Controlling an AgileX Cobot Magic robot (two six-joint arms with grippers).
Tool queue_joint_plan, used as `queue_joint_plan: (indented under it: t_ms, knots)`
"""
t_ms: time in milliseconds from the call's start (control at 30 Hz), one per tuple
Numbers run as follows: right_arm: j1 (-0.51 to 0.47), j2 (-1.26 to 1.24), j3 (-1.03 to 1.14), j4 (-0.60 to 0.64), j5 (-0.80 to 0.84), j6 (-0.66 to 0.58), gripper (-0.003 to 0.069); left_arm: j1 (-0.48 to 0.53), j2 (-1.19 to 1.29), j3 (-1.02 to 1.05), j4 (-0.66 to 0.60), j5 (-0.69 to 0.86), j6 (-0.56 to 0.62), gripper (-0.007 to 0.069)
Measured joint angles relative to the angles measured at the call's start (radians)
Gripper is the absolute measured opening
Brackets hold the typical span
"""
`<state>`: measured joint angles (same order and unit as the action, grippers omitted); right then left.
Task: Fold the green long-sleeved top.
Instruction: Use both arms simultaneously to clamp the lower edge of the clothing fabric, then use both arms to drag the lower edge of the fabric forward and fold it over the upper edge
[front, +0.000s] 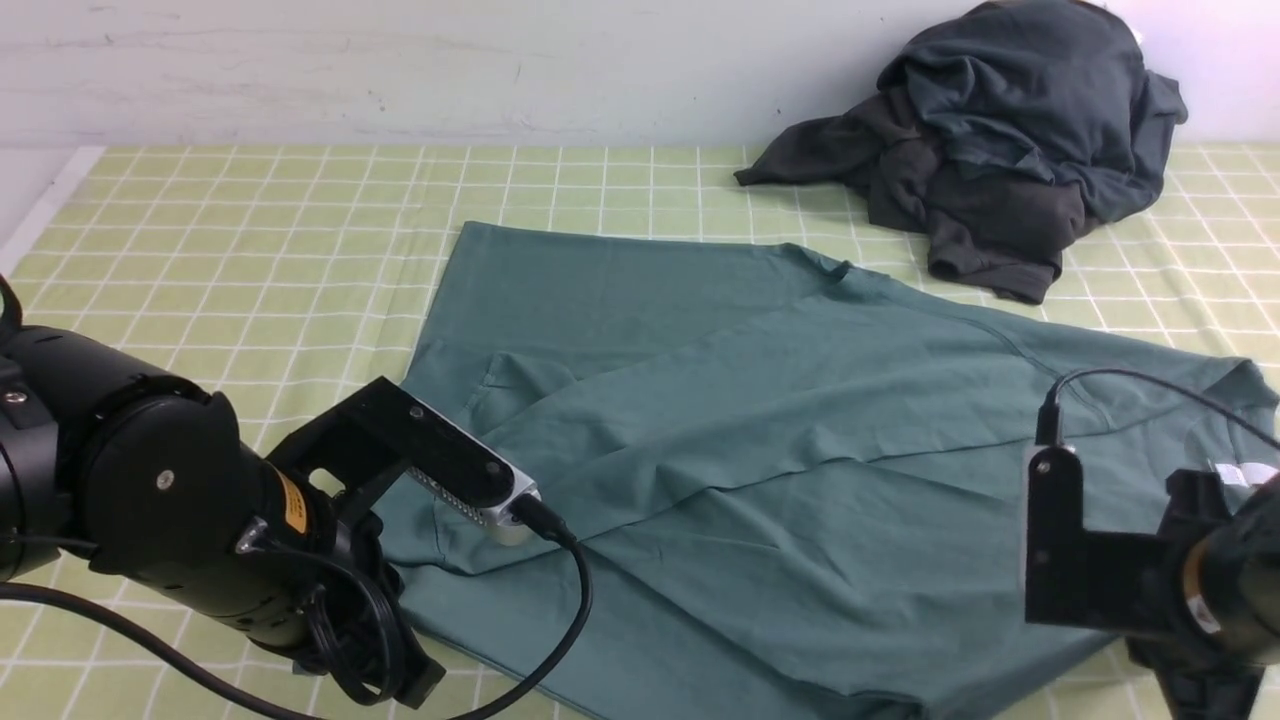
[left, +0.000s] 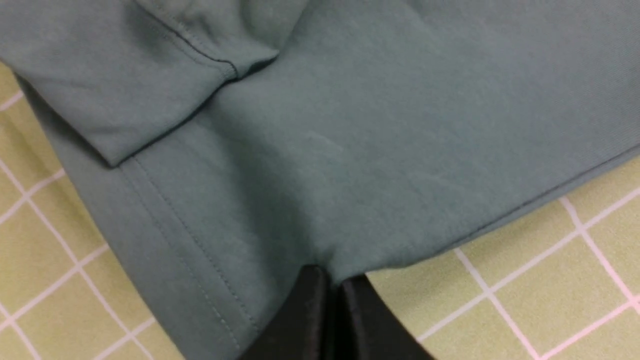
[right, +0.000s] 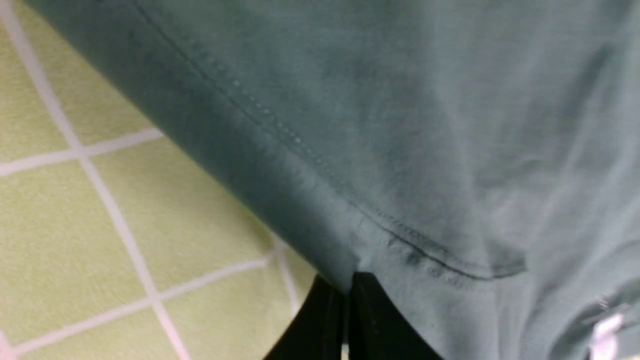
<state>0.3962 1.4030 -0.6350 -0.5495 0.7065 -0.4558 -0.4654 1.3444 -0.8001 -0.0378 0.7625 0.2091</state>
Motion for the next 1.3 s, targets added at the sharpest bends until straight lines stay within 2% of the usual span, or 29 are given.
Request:
queue_joint_plan:
  t_ms: [300,433,600,633,733,800,900,933,1167,1267,1300]
  knots:
    - [0.0,-0.058,0.0,-0.015,0.055,0.033,-0.0003,0.0,0.0,-0.05,0.024,0.041,-0.033,0.0]
    - [0.0,-0.06,-0.047,-0.092,0.097,0.18,-0.0003,0.047,0.008,-0.152,0.113,-0.026,-0.143,0.0]
    - [-0.02,-0.037,-0.14,-0.264,0.04,0.342,-0.0003,0.117,0.085,-0.267,0.139,-0.138,-0.176,0.0]
    - [-0.048,-0.011,-0.179,-0.339,-0.005,0.4,-0.0003,0.14,0.134,-0.329,0.141,-0.158,-0.181,0.0]
    - [-0.111,0.075,-0.269,-0.454,-0.112,0.501,-0.0003,0.181,0.281,-0.475,0.147,-0.188,-0.184,0.0]
    - [-0.134,0.123,-0.304,-0.493,-0.16,0.529,-0.0003,0.194,0.333,-0.541,0.15,-0.194,-0.184,0.0]
    - [-0.192,0.262,-0.421,-0.585,-0.248,0.585,-0.0003,0.216,0.529,-0.756,0.156,-0.2,-0.186,0.0]
    - [-0.195,0.262,-0.429,-0.588,-0.248,0.588,-0.0003,0.216,0.55,-0.768,0.157,-0.2,-0.187,0.0]
    - [-0.258,0.56,-0.664,-0.624,-0.245,0.624,0.0001,0.219,0.914,-1.188,0.161,-0.199,-0.209,0.0]
    - [-0.261,0.622,-0.715,-0.624,-0.243,0.645,0.0016,0.222,1.013,-1.287,0.162,-0.199,-0.209,0.0022]
    - [-0.261,0.662,-0.748,-0.624,-0.239,0.674,0.0043,0.225,1.069,-1.347,0.162,-0.199,-0.209,0.0056]
